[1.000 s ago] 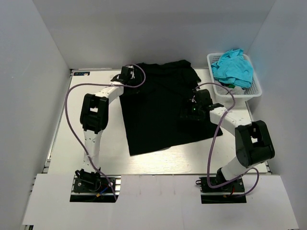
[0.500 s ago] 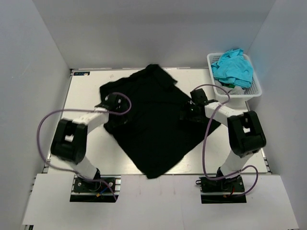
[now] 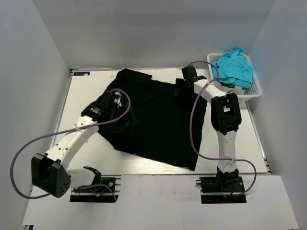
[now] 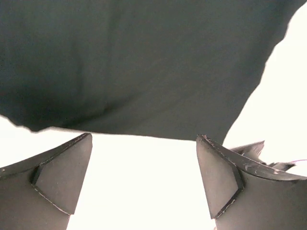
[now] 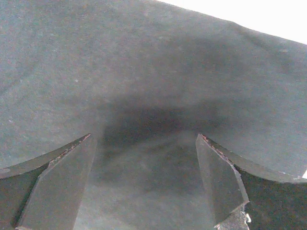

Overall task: Fold and stack the t-shirts
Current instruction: Flatten out the tshirt

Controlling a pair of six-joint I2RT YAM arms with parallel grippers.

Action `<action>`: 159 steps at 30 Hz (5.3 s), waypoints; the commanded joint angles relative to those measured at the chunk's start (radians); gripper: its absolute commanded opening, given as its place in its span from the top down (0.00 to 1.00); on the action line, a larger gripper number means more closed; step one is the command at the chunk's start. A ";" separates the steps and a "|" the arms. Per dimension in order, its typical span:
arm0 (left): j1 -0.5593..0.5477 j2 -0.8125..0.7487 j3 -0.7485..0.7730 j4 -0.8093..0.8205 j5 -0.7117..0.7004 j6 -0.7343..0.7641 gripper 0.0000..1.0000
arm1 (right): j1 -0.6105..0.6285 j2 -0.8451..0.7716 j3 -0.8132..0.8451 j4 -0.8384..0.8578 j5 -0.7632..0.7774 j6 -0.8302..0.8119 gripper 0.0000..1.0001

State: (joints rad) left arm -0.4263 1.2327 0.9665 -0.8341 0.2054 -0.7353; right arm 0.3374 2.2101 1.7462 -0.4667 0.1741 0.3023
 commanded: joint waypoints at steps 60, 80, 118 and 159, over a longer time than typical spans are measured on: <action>0.282 0.522 0.330 0.383 -0.212 0.217 0.01 | 0.251 -0.409 -0.324 0.146 -0.638 -0.131 0.10; 0.342 0.607 0.181 0.463 -0.071 0.217 0.01 | 0.367 0.039 0.010 0.089 -0.553 -0.150 0.12; 0.351 0.605 0.209 0.443 -0.060 0.217 0.01 | 0.396 -0.087 -0.140 0.161 -0.341 -0.221 0.38; 0.351 0.623 0.209 0.452 -0.029 0.217 0.01 | 0.416 -0.121 -0.198 0.198 -0.317 -0.213 1.00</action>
State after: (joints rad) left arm -0.0761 1.8374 1.1606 -0.3828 0.1436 -0.5232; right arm 0.7406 2.1574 1.5742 -0.2916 -0.1772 0.1299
